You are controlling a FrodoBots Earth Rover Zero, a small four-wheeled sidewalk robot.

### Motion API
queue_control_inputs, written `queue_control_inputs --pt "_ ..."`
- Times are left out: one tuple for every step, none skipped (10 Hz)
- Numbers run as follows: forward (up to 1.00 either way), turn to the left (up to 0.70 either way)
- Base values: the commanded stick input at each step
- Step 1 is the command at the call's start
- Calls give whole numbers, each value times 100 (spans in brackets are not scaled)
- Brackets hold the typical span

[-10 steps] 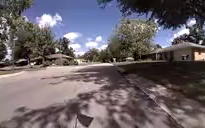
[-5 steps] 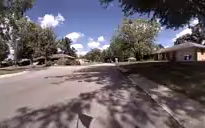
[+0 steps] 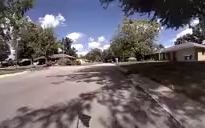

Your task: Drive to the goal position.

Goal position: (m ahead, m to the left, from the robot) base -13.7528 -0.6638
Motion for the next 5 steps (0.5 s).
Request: queue_control_inputs --pt "0 85" --pt "0 85" --pt "0 85" --pt "0 85" --pt "0 85"
